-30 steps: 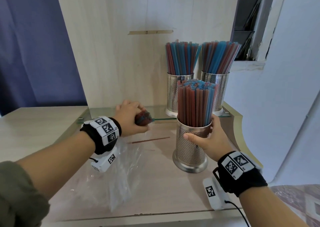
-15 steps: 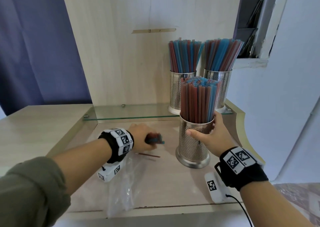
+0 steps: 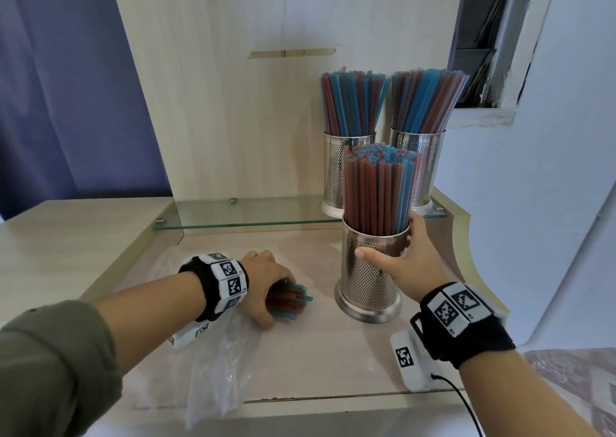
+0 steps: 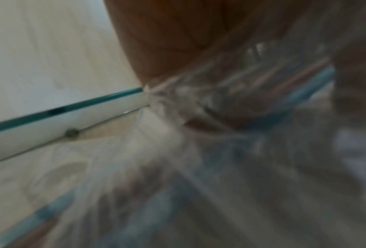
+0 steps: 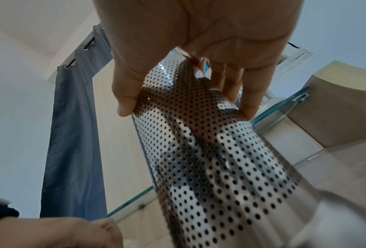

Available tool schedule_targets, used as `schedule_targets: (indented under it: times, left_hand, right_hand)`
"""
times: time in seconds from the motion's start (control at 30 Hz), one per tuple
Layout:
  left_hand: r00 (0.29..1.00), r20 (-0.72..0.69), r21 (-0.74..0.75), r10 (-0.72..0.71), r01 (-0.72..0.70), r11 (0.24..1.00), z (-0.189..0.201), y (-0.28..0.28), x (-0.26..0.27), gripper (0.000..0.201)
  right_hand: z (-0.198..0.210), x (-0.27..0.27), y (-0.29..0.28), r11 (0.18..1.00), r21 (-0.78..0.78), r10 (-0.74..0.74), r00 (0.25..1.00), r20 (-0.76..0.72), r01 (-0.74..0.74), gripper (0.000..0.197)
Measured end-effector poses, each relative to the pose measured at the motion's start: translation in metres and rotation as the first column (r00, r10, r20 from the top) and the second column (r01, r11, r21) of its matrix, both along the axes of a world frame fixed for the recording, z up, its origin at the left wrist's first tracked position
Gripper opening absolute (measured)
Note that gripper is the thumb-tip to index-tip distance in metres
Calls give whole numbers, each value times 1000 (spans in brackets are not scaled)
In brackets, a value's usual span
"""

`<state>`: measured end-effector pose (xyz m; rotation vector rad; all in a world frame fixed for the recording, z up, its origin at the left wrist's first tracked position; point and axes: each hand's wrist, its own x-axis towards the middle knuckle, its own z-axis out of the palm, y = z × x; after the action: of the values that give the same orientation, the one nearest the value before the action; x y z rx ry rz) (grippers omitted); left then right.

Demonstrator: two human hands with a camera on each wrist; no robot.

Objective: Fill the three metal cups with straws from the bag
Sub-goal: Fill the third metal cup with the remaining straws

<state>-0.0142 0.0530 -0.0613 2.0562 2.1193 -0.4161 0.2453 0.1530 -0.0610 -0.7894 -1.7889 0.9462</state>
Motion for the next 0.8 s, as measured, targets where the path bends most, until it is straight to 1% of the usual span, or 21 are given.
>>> schedule_targets:
  times: [0.07,0.13,0.2,0.23,0.27,0.3,0.37,0.4,0.43,0.47,0.5,0.53,0.57,0.6,0.63,0.67,0.7,0.73,0.77,0.8]
  left_hand:
    - [995,-94,19,-28,30,999,-2,1,5,66]
    - [977,-195,23,-86,92,995,-6,4,9,48]
    - [961,-240,59,-139,157,986,-10,6,11,38]
    - [964,-221,106,-147,174,979,-11,6,10,36]
    - [974,-173,168,-143,172,971,-9,6,9,35]
    - [985,-108,241,-134,157,958,-5,5,9,33]
    - [991,40,400,-129,103,911,8,4,10,24]
    - [986,110,460,-127,63,886,15,3,11,18]
    - [977,169,502,-129,27,864,22,2,12,14]
    - [967,220,532,-131,-6,847,28,1,13,14]
    - [957,260,550,-131,-35,834,33,0,13,14]
    - [947,291,569,-134,-59,820,36,-1,13,14]
    - [940,312,591,-139,-78,803,39,-3,13,13]
    - [933,330,617,-144,-98,781,41,-3,13,12]
    - [926,348,641,-147,-121,758,44,-4,13,11]
    - [917,366,667,-159,-140,732,45,-5,13,11]
    - [905,388,692,-173,-162,704,46,-6,14,14]
    - [889,412,714,-199,-180,676,47,-7,14,16]
    - [872,437,730,-222,-199,653,48,-9,14,14]
    - [851,462,742,-249,-216,635,49,-10,15,11]
  right_hand:
    - [0,0,0,1000,-2,2,1000,-5,-2,82]
    - [-1,0,1,1000,-9,6,1000,-2,-6,84]
    - [-2,0,1,1000,-15,5,1000,-1,-6,85]
    - [-2,0,1,1000,-15,7,1000,2,-7,86]
    - [-1,0,0,1000,-19,4,1000,12,-4,86]
    - [1,1,-1,1000,-28,6,1000,22,-5,87]
    - [3,3,0,999,-50,17,998,65,-14,90]
    - [4,3,-1,999,-52,12,996,89,-8,97]
    - [4,3,-2,999,-16,-38,992,117,40,108]
    - [4,1,-4,990,52,-140,979,151,134,121]
    - [5,-1,-10,964,137,-250,954,167,228,127]
    - [7,-3,-23,919,222,-363,918,159,325,122]
    - [10,-8,-41,869,299,-444,889,116,395,110]
    - [14,-14,-61,843,349,-454,889,54,410,92]
    - [16,-21,-80,854,381,-398,917,41,354,76]
    - [16,-28,-96,892,392,-288,952,104,227,64]
    - [15,-34,-109,933,357,-143,960,242,49,59]
    - [12,-40,-119,956,263,12,916,401,-128,59]
    - [8,-45,-126,956,136,151,832,534,-261,62]
    - [5,-51,-129,944,12,250,740,624,-329,66]
